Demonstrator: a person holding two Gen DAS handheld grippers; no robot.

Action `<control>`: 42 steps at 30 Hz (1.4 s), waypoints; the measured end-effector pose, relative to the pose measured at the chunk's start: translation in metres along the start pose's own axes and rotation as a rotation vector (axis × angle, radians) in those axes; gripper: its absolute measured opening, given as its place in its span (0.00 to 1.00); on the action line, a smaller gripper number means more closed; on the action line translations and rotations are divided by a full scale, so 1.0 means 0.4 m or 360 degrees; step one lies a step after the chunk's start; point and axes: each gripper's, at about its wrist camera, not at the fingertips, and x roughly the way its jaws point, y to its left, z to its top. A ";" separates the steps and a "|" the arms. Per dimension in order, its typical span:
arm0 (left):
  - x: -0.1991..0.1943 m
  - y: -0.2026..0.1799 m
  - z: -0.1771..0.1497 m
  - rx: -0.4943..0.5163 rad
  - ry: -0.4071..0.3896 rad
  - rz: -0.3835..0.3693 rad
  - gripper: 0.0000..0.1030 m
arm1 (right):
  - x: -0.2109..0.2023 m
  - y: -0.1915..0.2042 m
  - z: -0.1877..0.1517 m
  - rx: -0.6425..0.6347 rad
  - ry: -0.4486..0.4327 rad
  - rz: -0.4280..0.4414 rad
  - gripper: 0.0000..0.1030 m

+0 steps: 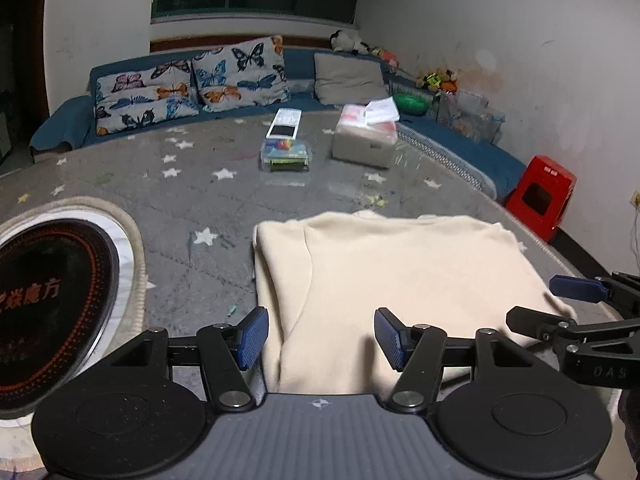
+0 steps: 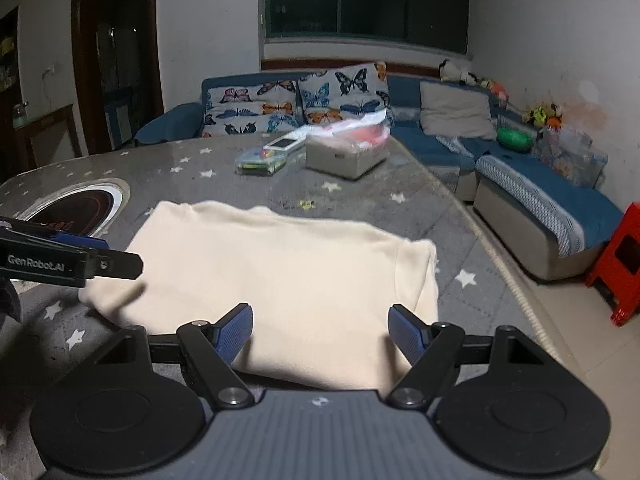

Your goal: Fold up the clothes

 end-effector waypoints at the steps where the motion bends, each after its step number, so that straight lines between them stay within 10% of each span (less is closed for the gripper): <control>1: 0.008 0.002 -0.005 -0.0003 0.0019 0.0006 0.60 | 0.007 -0.003 -0.005 0.0007 0.0016 0.0002 0.74; 42: -0.041 0.047 -0.068 -0.0046 0.0057 0.0068 0.95 | 0.034 0.108 -0.016 -0.0042 0.0005 -0.0009 0.97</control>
